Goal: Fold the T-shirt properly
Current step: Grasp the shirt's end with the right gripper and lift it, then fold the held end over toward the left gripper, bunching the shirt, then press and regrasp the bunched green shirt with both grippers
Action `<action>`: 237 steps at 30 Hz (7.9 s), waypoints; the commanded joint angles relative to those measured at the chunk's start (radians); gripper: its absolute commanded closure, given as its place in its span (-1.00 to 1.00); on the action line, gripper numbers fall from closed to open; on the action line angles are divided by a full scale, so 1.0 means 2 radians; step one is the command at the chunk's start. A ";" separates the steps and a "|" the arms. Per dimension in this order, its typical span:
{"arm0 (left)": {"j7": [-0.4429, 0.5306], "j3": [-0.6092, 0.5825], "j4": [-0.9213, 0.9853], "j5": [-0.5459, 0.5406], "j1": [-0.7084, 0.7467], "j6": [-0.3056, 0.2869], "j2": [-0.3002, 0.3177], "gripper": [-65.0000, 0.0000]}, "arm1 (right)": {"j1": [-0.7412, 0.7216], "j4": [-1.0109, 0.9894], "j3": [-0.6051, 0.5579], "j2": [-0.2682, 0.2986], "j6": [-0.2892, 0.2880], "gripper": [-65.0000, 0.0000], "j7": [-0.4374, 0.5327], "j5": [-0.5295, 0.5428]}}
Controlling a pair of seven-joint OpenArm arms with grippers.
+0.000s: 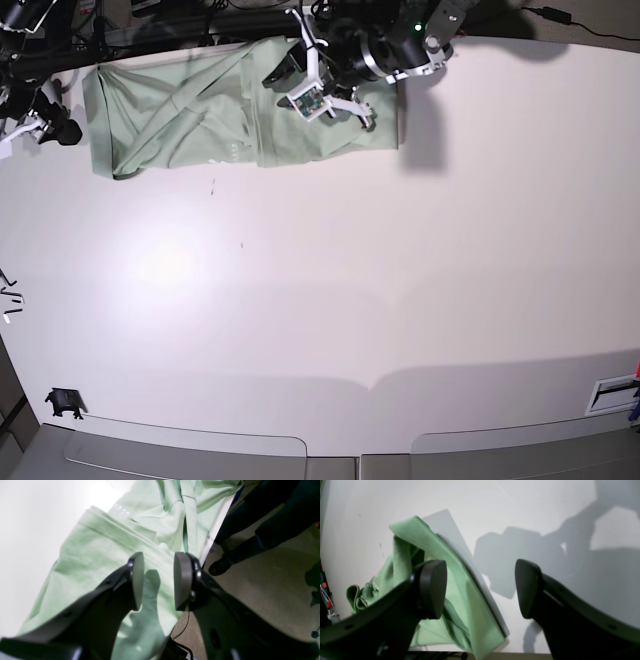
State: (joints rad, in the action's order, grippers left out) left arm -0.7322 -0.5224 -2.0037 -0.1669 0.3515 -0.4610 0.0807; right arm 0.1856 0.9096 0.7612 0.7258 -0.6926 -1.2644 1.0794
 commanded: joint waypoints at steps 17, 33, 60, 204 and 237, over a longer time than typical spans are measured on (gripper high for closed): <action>0.015 -0.001 -0.009 -0.008 -0.001 -0.003 -0.004 0.43 | -0.003 0.006 -0.148 0.015 -0.003 -0.23 0.011 0.064; 0.015 -0.001 -0.009 -0.008 -0.001 -0.003 -0.004 0.43 | -0.006 0.006 -0.149 -0.001 -0.003 -0.23 -0.066 0.202; -0.006 -0.001 -0.030 0.117 -0.001 0.128 0.066 1.00 | -0.054 0.010 -0.149 -0.001 -0.003 1.00 -0.066 0.202; -0.015 0.153 -0.176 0.007 0.133 0.097 0.112 1.00 | -0.048 0.465 -0.390 -0.341 -0.003 1.00 -0.046 -0.028; 0.030 0.153 -0.176 0.033 0.086 0.126 0.107 1.00 | -0.008 0.464 -0.512 -0.322 -0.003 1.00 -0.051 -0.109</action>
State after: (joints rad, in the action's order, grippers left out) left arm -0.7021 -0.2230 -2.3379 -0.1097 0.5262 -0.2207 0.2893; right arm 0.1791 1.8194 -0.2615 0.0818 -0.6914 -1.3800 0.8364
